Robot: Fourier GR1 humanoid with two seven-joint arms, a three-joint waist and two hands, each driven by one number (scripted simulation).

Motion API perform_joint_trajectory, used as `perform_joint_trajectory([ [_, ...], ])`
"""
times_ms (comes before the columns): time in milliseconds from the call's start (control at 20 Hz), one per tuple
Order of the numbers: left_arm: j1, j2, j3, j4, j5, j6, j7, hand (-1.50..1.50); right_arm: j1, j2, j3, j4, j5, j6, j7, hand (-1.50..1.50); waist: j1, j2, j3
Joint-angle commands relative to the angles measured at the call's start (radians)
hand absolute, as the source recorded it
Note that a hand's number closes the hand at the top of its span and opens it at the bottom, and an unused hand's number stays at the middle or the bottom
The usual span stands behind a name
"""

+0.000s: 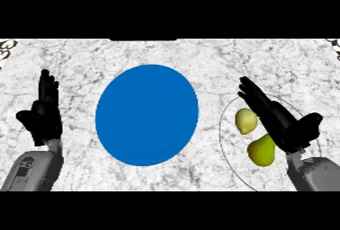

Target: Pick the pear from the placemat and place it in the plate

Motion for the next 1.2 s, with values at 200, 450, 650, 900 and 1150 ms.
perform_joint_trajectory([
  [200,0.168,-0.050,-0.077,0.102,0.055,-0.107,0.152,0.00,0.000,-0.152,-0.330,-0.089,0.171,-0.324,-0.111,1.50,-0.124,-0.070,-0.008],
  [450,0.215,-0.094,-0.107,0.079,0.109,-0.171,0.184,0.00,0.117,-0.238,-0.502,0.006,0.371,-0.625,-0.076,-1.50,-0.189,-0.073,-0.007],
  [650,0.243,-0.067,-0.123,0.038,0.142,-0.258,0.216,0.00,0.273,-0.086,-0.518,-0.136,0.426,-0.802,-0.199,-1.50,-0.125,-0.068,-0.003],
  [900,0.241,-0.073,-0.180,-0.049,0.132,-0.271,0.304,0.00,0.534,-0.010,-0.456,-0.359,0.528,-0.863,-0.205,-1.50,-0.068,-0.058,-0.004],
  [1150,0.219,-0.060,-0.162,-0.064,0.123,-0.261,0.303,0.00,0.787,-0.102,-0.389,-0.468,0.662,-0.759,-0.010,-1.50,-0.052,-0.047,-0.009],
])
